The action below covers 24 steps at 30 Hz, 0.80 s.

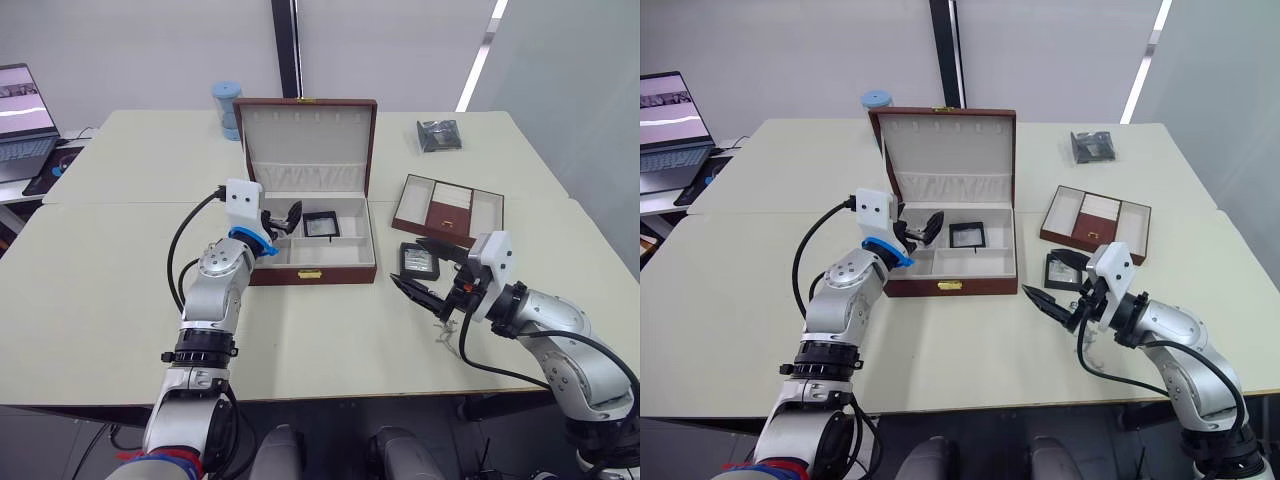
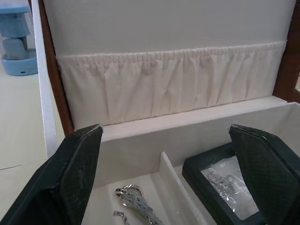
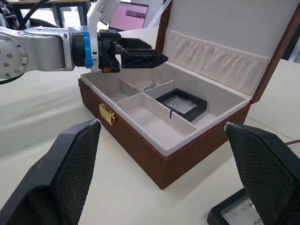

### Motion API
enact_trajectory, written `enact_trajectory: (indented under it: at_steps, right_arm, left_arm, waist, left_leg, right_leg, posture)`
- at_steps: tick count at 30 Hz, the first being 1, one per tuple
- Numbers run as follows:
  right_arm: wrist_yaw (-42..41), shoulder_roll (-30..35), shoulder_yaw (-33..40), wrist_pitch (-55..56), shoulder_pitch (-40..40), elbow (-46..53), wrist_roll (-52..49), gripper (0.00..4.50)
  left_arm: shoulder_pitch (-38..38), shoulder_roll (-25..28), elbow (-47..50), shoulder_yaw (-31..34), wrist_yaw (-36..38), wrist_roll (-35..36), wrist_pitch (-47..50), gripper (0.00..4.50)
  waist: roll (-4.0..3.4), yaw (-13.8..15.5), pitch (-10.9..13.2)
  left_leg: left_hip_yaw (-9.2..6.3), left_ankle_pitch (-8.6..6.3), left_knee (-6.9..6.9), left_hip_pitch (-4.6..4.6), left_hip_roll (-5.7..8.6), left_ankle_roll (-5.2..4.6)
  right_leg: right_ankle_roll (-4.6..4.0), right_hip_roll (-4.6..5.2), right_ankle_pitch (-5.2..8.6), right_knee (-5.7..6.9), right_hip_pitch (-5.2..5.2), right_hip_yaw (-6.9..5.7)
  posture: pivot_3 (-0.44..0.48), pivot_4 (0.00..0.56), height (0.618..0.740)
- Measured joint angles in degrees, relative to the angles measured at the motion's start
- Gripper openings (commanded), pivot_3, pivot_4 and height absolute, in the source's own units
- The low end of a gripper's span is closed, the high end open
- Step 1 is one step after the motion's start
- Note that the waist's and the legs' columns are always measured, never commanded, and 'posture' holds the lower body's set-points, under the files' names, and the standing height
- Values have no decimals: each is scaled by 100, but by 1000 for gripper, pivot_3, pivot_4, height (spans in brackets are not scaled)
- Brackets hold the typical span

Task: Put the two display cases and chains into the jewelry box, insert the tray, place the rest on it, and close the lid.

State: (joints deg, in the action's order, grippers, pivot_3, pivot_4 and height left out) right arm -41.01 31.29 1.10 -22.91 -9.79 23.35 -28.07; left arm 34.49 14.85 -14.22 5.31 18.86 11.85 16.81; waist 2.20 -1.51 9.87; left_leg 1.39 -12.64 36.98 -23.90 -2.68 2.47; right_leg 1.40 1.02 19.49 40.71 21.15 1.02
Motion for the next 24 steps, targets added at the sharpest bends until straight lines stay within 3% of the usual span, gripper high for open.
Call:
enact_trajectory:
  at_steps: [8, 14, 16, 24]
  right_arm:
    - [-136, 230, 317, 0, 16, -234, -27, 4500]
    - [-684, 801, 825, 4, 368, -673, -113, 4500]
    - [-898, 1016, 1030, 14, 472, -890, -144, 4500]
    - [-1610, 1535, 1430, 295, 607, -1748, -83, 4500]
  left_arm:
    - [-551, 927, 1123, 147, 1546, 1068, 1016, 4453]
    - [-1259, 2498, 1875, 1107, 2753, 2184, 1929, 4453]
    - [-1646, 3001, 1927, 1404, 3078, 2295, 2049, 4453]
    - [-3052, 3936, 1634, 2096, 3721, 2146, 1959, 4453]
  waist:
    - [-2, -8, 1]
    - [-9, -35, 6]
    - [-13, -26, 8]
    - [-14, -6, 9]
  left_leg:
    - [-1, 2, -1, 1, -3, 4]
    - [1, 1, -7, 3, -12, 1]
    - [3, 0, -8, 6, -10, 0]
    - [1, -1, -11, 3, -12, -2]
  right_leg:
    - [0, 1, 0, 0, 1, -1]
    - [0, 6, 1, -7, 3, 2]
    - [0, 6, 1, -8, 1, 2]
    - [0, 15, 1, -16, 1, 0]
  posture:
    - [0, 150, 740]
    - [0, 150, 740]
    - [0, 150, 740]
    - [0, 150, 740]
